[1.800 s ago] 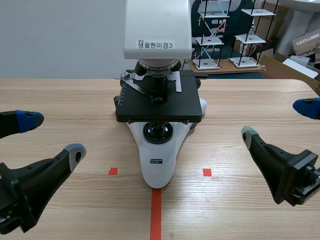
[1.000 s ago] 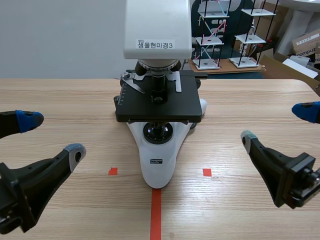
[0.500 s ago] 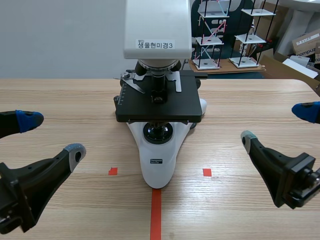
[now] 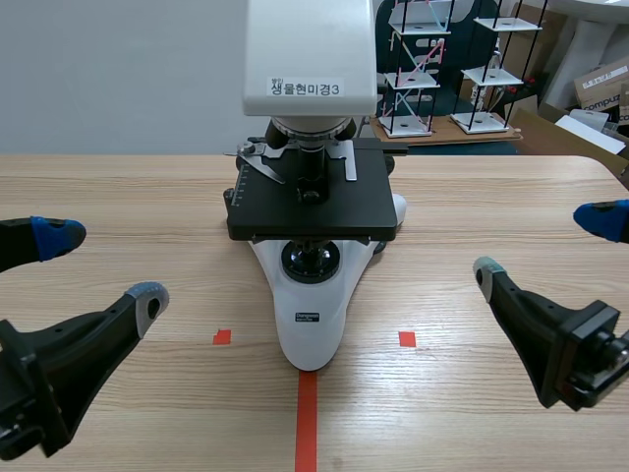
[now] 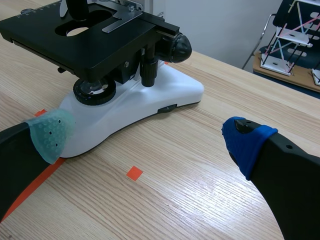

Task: Point at the objective lens

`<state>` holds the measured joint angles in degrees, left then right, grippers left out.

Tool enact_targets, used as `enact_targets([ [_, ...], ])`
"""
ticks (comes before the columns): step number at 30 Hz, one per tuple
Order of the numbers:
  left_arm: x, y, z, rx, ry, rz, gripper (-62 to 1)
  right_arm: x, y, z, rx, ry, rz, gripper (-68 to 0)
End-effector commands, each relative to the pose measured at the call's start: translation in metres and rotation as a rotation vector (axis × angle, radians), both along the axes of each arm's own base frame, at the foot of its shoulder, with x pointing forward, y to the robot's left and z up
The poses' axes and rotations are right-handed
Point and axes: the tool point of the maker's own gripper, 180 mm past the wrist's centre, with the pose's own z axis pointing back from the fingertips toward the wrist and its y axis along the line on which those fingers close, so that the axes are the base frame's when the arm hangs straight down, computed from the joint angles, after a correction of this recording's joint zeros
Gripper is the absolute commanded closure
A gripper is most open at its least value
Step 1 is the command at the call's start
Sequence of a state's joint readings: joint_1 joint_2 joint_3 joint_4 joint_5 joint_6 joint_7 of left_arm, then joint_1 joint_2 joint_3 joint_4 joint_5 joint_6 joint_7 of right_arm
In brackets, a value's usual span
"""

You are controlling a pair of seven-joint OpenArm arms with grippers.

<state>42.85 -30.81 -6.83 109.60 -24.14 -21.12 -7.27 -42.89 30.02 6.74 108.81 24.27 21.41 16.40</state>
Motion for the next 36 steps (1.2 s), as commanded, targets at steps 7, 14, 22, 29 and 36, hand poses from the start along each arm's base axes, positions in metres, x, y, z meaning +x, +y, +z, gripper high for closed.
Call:
enact_targets([
  [7,0.002,-0.001,0.009,-0.023,-0.025,0.002,-58.1,0.002,0.003,0.012,0.012,-0.038,0.011,-65.7],
  [14,0.002,-0.001,0.011,-0.031,-0.036,0.003,-58.0,0.002,0.003,0.012,0.012,-0.038,0.011,-65.7],
  [22,0.01,-0.002,0.029,-0.068,-0.117,0.004,-17.1,0.002,0.003,0.012,0.012,-0.038,0.011,-65.7],
  [29,0.025,-0.013,0.039,-0.065,-0.167,-0.016,-2.5,0.002,0.003,0.012,0.011,-0.038,0.011,-65.7],
  [36,0.042,-0.03,0.031,-0.046,-0.175,-0.04,-1.8,0.002,0.003,0.012,0.012,-0.038,0.011,-65.7],
])
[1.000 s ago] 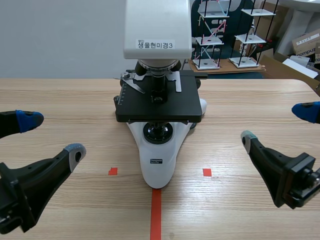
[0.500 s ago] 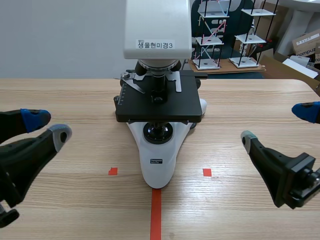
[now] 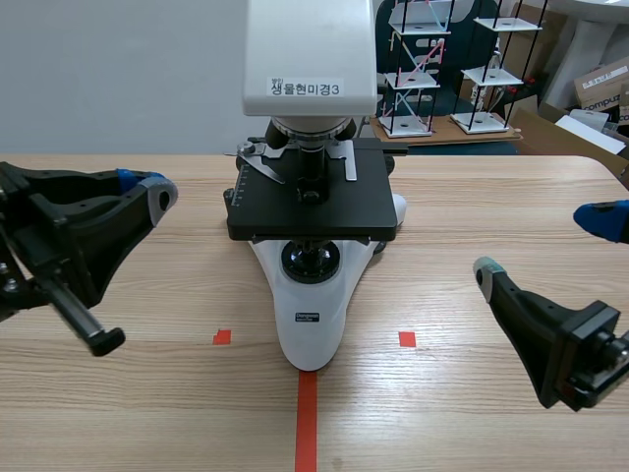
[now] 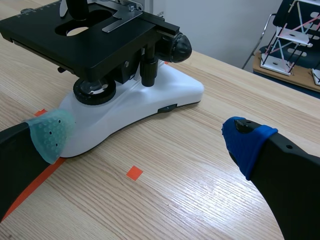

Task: Point at the objective lens

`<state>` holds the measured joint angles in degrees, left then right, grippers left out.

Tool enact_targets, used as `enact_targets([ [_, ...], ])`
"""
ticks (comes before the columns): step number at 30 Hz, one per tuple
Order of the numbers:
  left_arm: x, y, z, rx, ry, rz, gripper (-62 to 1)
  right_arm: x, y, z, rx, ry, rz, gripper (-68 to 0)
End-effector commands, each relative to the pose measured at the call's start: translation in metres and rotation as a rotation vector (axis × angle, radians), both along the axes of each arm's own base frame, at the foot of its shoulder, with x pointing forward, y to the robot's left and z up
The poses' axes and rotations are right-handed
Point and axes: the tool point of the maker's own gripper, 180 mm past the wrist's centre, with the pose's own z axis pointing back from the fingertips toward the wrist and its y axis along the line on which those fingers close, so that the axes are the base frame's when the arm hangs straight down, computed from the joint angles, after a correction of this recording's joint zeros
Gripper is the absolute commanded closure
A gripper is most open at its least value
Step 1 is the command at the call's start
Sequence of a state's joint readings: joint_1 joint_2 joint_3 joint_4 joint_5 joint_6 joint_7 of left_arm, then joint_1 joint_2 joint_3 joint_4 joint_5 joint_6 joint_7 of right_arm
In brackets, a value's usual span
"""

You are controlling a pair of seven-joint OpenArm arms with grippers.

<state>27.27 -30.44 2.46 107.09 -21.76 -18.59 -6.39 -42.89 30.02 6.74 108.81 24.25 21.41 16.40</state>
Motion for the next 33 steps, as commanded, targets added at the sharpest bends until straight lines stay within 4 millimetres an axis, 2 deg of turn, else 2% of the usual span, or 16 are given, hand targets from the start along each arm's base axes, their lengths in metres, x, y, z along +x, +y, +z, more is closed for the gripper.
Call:
enact_targets([
  [1,0.005,-0.003,0.005,-0.022,-0.021,0.002,-1.8,0.002,0.003,0.012,0.012,-0.038,0.01,-65.7],
  [11,0.027,-0.029,-0.002,-0.038,-0.007,-0.036,-1.8,0.002,0.003,0.009,0.005,-0.026,0.009,-65.7],
  [19,0.038,-0.036,-0.011,-0.033,0.005,-0.052,-1.8,0.002,0.003,0.007,-0.001,-0.015,0.008,-65.7],
  [33,0.039,-0.05,-0.006,-0.052,-0.003,-0.081,-1.8,0.002,0.003,0.007,0.0,-0.015,0.008,-65.7],
])
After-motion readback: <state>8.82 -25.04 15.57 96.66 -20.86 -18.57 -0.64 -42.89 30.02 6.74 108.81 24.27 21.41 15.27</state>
